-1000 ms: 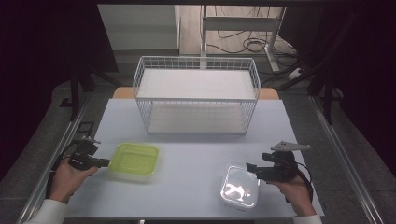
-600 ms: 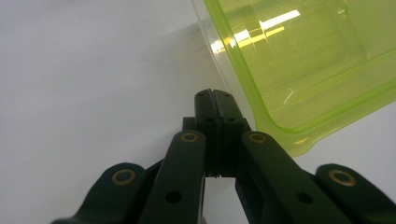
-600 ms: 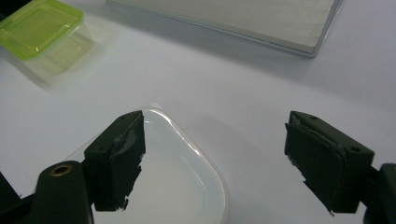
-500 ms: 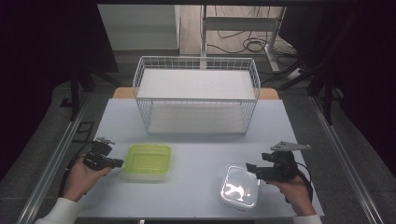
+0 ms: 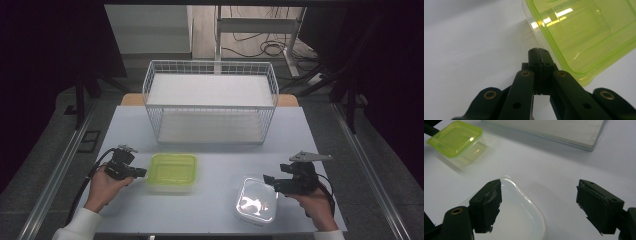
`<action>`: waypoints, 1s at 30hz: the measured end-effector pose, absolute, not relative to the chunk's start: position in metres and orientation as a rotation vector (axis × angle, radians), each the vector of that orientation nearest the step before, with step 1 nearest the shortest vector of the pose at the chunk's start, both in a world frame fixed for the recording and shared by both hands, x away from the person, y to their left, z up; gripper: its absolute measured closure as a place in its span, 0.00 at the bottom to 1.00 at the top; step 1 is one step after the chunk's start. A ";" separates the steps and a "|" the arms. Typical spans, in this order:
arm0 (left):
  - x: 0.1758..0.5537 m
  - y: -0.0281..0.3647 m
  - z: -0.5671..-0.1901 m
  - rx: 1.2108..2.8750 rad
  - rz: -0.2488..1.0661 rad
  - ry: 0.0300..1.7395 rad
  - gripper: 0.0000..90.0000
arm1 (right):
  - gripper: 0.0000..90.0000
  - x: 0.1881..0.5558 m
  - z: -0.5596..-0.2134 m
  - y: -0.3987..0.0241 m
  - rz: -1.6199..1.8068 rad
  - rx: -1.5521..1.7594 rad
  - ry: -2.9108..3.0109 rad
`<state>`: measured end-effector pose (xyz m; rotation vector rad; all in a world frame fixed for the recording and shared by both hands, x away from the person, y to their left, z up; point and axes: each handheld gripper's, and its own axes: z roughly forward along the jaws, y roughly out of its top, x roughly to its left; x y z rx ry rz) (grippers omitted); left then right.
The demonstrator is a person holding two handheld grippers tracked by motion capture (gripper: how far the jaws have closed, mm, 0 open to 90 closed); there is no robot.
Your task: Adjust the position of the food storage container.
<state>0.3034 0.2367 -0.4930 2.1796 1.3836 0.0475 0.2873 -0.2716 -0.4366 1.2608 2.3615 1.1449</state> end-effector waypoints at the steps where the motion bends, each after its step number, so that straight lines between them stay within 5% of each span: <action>1: 0.303 0.237 -0.493 2.180 0.047 1.384 1.00 | 0.23 0.287 -0.437 -0.272 1.145 1.261 2.361; 30: 0.320 0.159 -0.500 2.163 -0.078 1.250 0.99 | 0.23 0.288 -0.435 -0.270 1.154 1.257 2.364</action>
